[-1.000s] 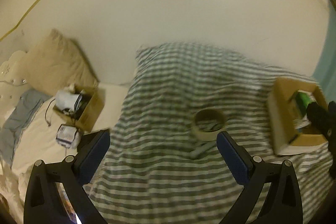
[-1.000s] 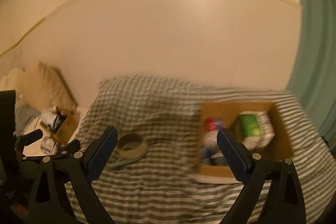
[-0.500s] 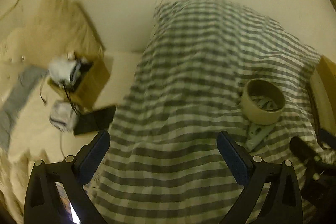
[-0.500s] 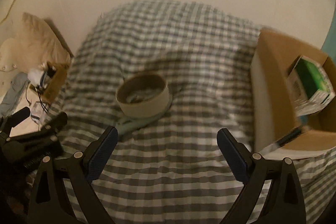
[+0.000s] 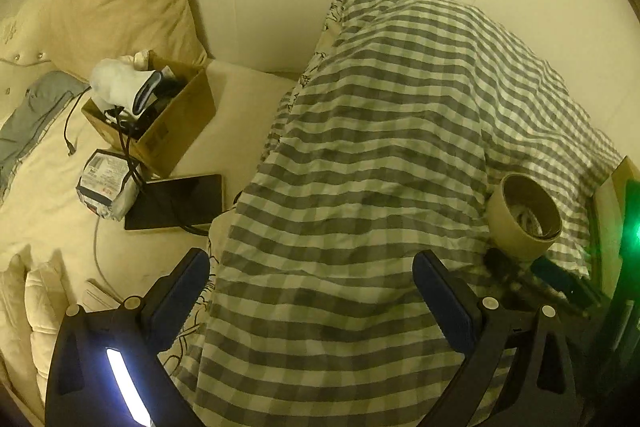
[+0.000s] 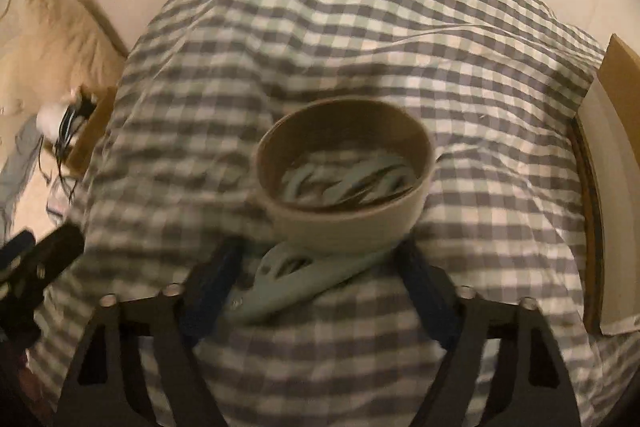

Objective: Organize objects
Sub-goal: 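Grasp the pale green plastic clip with the right gripper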

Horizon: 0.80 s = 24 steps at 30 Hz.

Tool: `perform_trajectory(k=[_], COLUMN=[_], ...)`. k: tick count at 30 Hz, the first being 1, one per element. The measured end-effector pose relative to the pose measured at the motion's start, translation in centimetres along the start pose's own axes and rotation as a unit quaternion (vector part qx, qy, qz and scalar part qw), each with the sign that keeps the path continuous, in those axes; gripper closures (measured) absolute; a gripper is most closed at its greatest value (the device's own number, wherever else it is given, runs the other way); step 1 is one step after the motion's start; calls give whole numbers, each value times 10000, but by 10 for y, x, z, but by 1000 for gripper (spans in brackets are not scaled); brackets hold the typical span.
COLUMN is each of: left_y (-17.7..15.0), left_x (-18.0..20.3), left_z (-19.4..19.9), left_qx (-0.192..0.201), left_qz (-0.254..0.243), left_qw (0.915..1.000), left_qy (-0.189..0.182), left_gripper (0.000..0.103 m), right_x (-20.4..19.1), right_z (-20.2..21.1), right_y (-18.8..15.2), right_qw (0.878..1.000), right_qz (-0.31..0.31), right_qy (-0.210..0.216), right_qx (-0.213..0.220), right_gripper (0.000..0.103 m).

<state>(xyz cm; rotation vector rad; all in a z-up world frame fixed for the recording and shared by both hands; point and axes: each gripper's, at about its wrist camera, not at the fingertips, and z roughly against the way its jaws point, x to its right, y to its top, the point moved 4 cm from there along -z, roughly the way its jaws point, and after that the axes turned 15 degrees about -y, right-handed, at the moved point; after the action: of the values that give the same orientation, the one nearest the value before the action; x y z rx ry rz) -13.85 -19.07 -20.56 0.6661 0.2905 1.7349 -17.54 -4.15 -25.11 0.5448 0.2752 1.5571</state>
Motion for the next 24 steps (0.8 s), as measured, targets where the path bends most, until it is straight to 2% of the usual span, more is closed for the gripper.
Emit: perform_trajectory(k=[1, 2, 4, 5, 10, 15, 18, 24], left_y=[0, 0, -1, -3, -8, -14, -18, -25], left_x=[2, 4, 10, 14, 41, 76, 99, 125], left_z=[-1, -1, -2, -2, 0, 1, 0, -13], left_qx=[-20, -26, -40, -53, -139, -145, -140, -227], left_qz=[-57, -103, -232, -310, -563, -839, -1008, -1242], left_qw=[10000, 9999, 9997, 9994, 9982, 9964, 9948, 9918], left_qy=[21, 42, 82, 111, 129, 21, -103, -186], left_gripper=[0, 0, 0, 0, 0, 0, 0, 0], right_x=[4, 9, 18, 20, 46, 76, 93, 126], right_z=[-1, 0, 4, 7, 32, 63, 79, 99], right_y=[1, 0, -5, -8, -22, -27, -28, -26], right_qw=[10000, 9998, 9997, 9998, 9998, 9996, 9986, 9973], right_qz=[-72, -167, -208, -167, -159, 14, 121, -24], right_qy=[12, 68, 85, 52, 77, -50, -245, -271], right_qx=[-9, -5, 9, 21, 65, 292, 453, 688], right_gripper=[44, 55, 70, 75, 77, 94, 94, 94])
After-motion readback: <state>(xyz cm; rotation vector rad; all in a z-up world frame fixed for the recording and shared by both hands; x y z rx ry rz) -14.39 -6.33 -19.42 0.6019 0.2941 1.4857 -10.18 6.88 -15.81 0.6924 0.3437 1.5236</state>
